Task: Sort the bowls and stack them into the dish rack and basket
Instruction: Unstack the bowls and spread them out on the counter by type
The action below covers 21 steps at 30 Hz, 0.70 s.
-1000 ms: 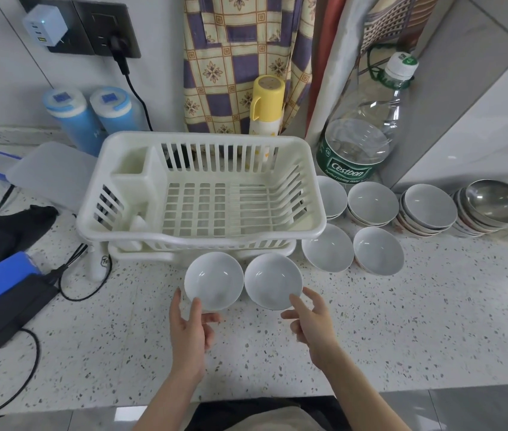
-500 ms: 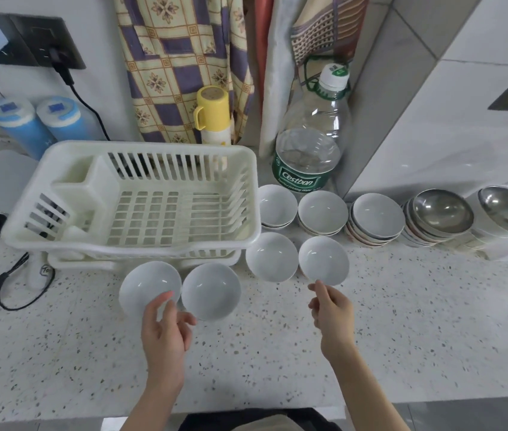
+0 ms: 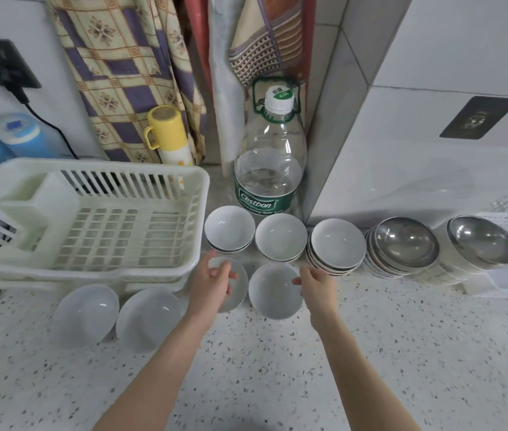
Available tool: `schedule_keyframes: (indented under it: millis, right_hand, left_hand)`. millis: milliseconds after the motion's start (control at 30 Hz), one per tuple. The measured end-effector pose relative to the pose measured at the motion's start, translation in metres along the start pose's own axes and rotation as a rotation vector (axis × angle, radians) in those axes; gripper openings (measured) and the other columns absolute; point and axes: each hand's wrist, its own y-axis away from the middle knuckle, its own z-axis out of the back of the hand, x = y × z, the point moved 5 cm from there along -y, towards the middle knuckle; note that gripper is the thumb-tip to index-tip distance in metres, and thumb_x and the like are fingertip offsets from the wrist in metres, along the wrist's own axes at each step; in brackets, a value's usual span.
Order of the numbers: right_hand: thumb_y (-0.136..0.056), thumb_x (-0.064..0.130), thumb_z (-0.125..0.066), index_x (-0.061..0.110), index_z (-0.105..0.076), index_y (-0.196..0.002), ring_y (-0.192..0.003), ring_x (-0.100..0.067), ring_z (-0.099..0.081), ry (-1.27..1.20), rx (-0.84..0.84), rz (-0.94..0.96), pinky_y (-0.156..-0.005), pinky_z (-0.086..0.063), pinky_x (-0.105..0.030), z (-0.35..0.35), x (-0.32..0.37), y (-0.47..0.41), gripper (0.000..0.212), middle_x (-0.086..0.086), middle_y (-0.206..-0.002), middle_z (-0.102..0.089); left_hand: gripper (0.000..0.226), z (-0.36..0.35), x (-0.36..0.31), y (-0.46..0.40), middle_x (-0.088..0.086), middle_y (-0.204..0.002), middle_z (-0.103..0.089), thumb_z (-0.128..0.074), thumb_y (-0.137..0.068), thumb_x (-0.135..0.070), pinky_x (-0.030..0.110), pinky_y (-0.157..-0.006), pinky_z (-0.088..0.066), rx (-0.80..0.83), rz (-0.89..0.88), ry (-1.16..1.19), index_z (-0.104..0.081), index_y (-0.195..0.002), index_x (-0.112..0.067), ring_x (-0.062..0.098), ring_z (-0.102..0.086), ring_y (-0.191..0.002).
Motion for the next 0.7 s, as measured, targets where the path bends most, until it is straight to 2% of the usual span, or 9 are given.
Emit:
schedule_keyframes:
  millis: [67, 133, 267, 400, 567, 633, 700]
  right_hand:
    - [-0.096, 0.025, -0.048, 0.011, -0.065, -0.102, -0.059, -0.010, -0.050, 0.075, 0.049, -0.020, -0.055, -0.035, -0.025, -0.005, 0.002, -0.014, 0.023, 0.006, -0.073, -0.069]
    - [-0.097, 0.027, -0.045, 0.009, -0.061, -0.104, -0.052, -0.012, -0.051, 0.082, 0.095, -0.063, -0.051, -0.035, -0.025, -0.013, 0.004, -0.026, 0.025, 0.002, -0.072, -0.070]
    - [-0.097, 0.023, -0.037, 0.010, -0.056, -0.081, -0.041, -0.013, -0.049, 0.066, 0.106, -0.102, -0.048, -0.035, -0.024, -0.029, 0.008, -0.039, 0.028, -0.006, -0.066, -0.071]
    - [-0.098, 0.028, -0.036, 0.005, -0.060, -0.079, -0.036, -0.011, -0.048, 0.056, 0.083, -0.103, -0.049, -0.038, -0.025, -0.038, 0.010, -0.050, 0.038, -0.007, -0.062, -0.072]
    - [-0.098, 0.025, -0.037, -0.001, -0.065, -0.080, -0.029, -0.004, -0.050, 0.038, 0.065, -0.152, -0.047, -0.040, -0.023, -0.040, 0.009, -0.057, 0.042, -0.004, -0.050, -0.068]
    - [-0.097, 0.021, -0.036, 0.000, -0.064, -0.079, -0.029, -0.004, -0.050, 0.046, 0.056, -0.159, -0.047, -0.040, -0.022, -0.040, 0.008, -0.058, 0.039, -0.001, -0.046, -0.066]
    - [-0.096, 0.016, -0.035, 0.005, -0.058, -0.077, -0.030, -0.005, -0.052, 0.037, 0.044, -0.163, -0.049, -0.040, -0.022, -0.041, 0.009, -0.058, 0.032, -0.001, -0.043, -0.064]
  left_hand:
    - [0.034, -0.011, -0.004, -0.014, -0.003, -0.077, -0.072, -0.056, -0.097, -0.023, 0.018, -0.045, -0.040, -0.015, 0.060, -0.034, -0.042, -0.126, -0.031, 0.007, -0.049, -0.045]
    - [0.040, -0.021, -0.006, -0.027, 0.004, -0.080, -0.073, -0.055, -0.097, -0.021, 0.017, -0.037, -0.032, -0.018, 0.123, 0.009, -0.039, -0.134, -0.025, 0.010, -0.045, -0.042]
    - [0.034, -0.027, -0.006, -0.048, 0.015, -0.080, -0.069, -0.049, -0.095, -0.012, 0.012, -0.035, -0.018, -0.082, 0.235, 0.078, -0.041, -0.127, -0.014, 0.010, -0.029, -0.034]
    - [0.034, -0.026, -0.006, -0.061, 0.021, -0.081, -0.069, -0.042, -0.095, -0.008, 0.011, -0.033, -0.016, -0.115, 0.262, 0.083, -0.041, -0.129, -0.012, 0.007, -0.026, -0.029]
    - [0.038, -0.028, -0.005, -0.067, 0.025, -0.081, -0.069, -0.039, -0.095, 0.000, 0.013, -0.031, -0.017, -0.128, 0.283, 0.113, -0.037, -0.131, -0.013, 0.007, -0.040, -0.026]
    - [0.039, -0.030, -0.005, -0.070, 0.024, -0.079, -0.069, -0.040, -0.096, 0.000, 0.012, -0.031, -0.017, -0.129, 0.283, 0.122, -0.038, -0.132, -0.014, 0.011, -0.047, -0.032]
    - [0.044, -0.031, -0.006, -0.073, 0.022, -0.088, -0.068, -0.040, -0.096, 0.002, 0.011, -0.032, -0.017, -0.143, 0.263, 0.125, -0.039, -0.136, -0.016, 0.015, -0.062, -0.043]
